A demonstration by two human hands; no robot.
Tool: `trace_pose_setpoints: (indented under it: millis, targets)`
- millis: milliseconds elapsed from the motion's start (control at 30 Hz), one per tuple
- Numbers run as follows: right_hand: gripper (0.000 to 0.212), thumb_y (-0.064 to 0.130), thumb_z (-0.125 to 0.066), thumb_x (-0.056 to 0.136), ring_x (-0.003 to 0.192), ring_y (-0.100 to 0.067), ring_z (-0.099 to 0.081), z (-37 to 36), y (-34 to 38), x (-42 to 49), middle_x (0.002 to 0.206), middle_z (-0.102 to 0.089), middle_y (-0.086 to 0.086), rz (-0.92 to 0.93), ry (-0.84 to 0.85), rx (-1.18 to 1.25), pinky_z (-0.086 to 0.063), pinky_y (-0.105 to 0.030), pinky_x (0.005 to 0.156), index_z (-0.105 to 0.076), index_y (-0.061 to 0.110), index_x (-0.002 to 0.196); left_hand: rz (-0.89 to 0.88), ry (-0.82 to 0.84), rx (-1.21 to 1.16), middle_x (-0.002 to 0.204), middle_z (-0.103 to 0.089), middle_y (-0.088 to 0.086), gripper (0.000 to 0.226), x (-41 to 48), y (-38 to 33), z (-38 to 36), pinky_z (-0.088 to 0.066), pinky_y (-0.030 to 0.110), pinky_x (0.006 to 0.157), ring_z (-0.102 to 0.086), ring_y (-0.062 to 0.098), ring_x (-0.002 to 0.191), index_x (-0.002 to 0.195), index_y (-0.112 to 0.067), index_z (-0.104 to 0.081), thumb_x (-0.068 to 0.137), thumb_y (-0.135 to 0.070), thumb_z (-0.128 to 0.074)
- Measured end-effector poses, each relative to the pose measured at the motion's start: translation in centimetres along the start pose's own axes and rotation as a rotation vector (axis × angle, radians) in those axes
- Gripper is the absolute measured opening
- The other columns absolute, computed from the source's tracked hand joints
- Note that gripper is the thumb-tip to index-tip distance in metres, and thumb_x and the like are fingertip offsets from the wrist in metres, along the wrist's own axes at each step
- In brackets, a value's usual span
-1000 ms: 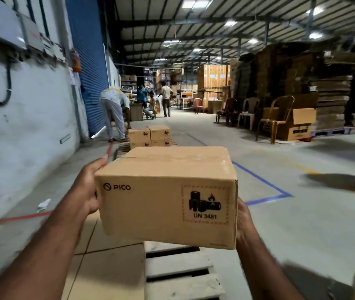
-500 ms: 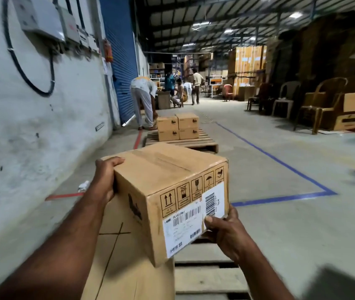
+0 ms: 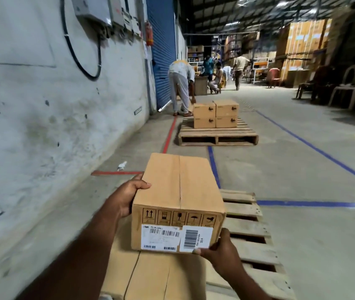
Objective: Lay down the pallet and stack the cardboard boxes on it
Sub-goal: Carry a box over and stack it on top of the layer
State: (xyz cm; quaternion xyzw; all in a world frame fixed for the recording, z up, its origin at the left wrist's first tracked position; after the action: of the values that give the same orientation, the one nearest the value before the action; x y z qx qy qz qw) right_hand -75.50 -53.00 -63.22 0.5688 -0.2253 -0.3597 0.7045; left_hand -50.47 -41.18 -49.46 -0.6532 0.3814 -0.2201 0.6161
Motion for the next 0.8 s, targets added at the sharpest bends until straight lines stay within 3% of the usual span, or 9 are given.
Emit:
trace_pose_setpoints:
  millis: [67, 133, 200, 267, 367, 500, 633, 733, 800]
  targets:
    - [0.072, 0.032, -0.095, 0.064, 0.087, 0.000, -0.067, -1.6, -1.1, 0.2, 0.095, -0.069, 0.021, -0.029, 0.089, -0.030, -0.058, -0.032, 0.082, -0.050, 0.016, 0.118, 0.029, -0.021, -0.027, 0.107, -0.073, 0.014, 0.069, 0.5, 2.3, 1.7, -0.055, 0.036, 0.072, -0.068, 0.034, 0.090, 0.128, -0.020, -0.058, 0.062, -0.004, -0.055]
    - [0.088, 0.052, -0.098, 0.044, 0.090, -0.003, -0.068, -2.6, -1.5, 0.8, 0.084, -0.073, 0.025, -0.014, 0.202, -0.001, -0.058, -0.031, 0.083, -0.063, 0.009, 0.113, 0.060, -0.032, -0.044, 0.109, -0.074, 0.011, 0.080, 1.2, 4.6, 3.1, -0.052, 0.036, 0.077, -0.065, 0.035, 0.097, 0.132, -0.019, -0.055, 0.054, -0.004, -0.053]
    - [0.086, 0.026, -0.095, 0.030, 0.099, -0.016, -0.067, -3.2, -1.2, 1.7, 0.086, -0.077, 0.019, -0.145, 0.335, 0.181, -0.054, -0.028, 0.080, -0.067, 0.019, 0.112, 0.091, -0.049, 0.004, 0.111, -0.073, 0.008, 0.080, 1.5, 6.3, 4.2, -0.049, 0.036, 0.083, -0.064, 0.034, 0.103, 0.135, -0.022, -0.053, 0.057, -0.003, -0.054]
    - [0.089, 0.028, -0.088, 0.043, 0.118, -0.021, -0.060, -3.6, -0.6, 2.6, 0.110, -0.077, 0.007, -0.295, 0.462, 0.292, -0.046, -0.041, 0.098, -0.061, 0.027, 0.127, 0.131, -0.112, 0.088, 0.113, -0.071, 0.013, 0.064, 2.0, 8.0, 5.9, -0.050, 0.036, 0.083, -0.065, 0.033, 0.101, 0.138, -0.018, -0.052, 0.077, 0.000, -0.057]
    - [0.101, 0.060, -0.089, 0.058, 0.135, -0.024, -0.051, -3.6, -0.5, 4.3, 0.135, -0.066, 0.008, -0.334, 0.401, 0.328, -0.032, -0.060, 0.116, -0.045, 0.033, 0.145, 0.213, -0.092, 0.105, 0.099, -0.076, 0.015, 0.029, 2.6, 9.8, 7.3, -0.058, 0.037, 0.074, -0.073, 0.029, 0.082, 0.124, -0.008, -0.061, 0.097, -0.006, -0.052]
    - [0.083, 0.066, -0.077, 0.063, 0.113, -0.025, -0.070, -5.7, 0.7, 5.5, 0.119, -0.075, 0.005, -0.254, 0.340, 0.279, -0.044, -0.059, 0.108, -0.053, 0.034, 0.135, 0.174, -0.083, 0.347, 0.077, -0.071, 0.001, 0.016, 3.2, 8.8, 7.0, -0.056, 0.019, 0.068, -0.070, 0.006, 0.064, 0.099, -0.010, -0.068, 0.097, -0.024, -0.061]
    - [0.059, 0.059, -0.072, 0.078, 0.107, -0.031, -0.071, -6.6, 2.7, 8.0, 0.111, -0.078, -0.003, -0.192, 0.304, 0.234, -0.050, -0.060, 0.101, -0.059, 0.029, 0.128, 0.124, -0.077, 0.405, 0.089, -0.077, 0.003, 0.011, 5.0, 6.2, 8.7, -0.053, 0.041, 0.097, -0.073, 0.023, 0.086, 0.100, -0.008, -0.071, 0.092, -0.015, -0.066]
    - [0.045, 0.052, -0.067, 0.087, 0.105, -0.035, -0.071, -7.1, 5.0, 10.8, 0.105, -0.078, -0.010, -0.181, 0.270, 0.214, -0.053, -0.056, 0.094, -0.065, 0.023, 0.121, 0.134, -0.055, 0.249, 0.078, -0.076, 0.009, 0.013, 6.2, 4.1, 9.8, -0.055, 0.037, 0.078, -0.072, 0.025, 0.069, 0.100, -0.005, -0.067, 0.092, 0.000, -0.058]
    - [0.051, 0.055, -0.069, 0.085, 0.104, -0.036, -0.071, -8.2, 7.0, 13.1, 0.105, -0.078, -0.013, -0.155, 0.282, 0.206, -0.054, -0.053, 0.090, -0.066, 0.019, 0.120, 0.147, -0.044, 0.182, 0.077, -0.075, 0.011, 0.016, 6.9, 2.5, 10.7, -0.058, 0.033, 0.064, -0.072, 0.025, 0.065, 0.103, -0.007, -0.064, 0.093, 0.001, -0.055]
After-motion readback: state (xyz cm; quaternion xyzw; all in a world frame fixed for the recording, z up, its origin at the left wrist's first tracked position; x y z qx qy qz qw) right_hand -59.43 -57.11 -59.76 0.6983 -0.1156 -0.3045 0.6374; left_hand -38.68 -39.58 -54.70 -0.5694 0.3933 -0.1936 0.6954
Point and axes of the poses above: each hand's wrist, its own x-axis towards the middle knuckle, its own z-axis out of the back of the hand, y = z × x, the point moved 3 cm from there along x, towards the middle knuckle
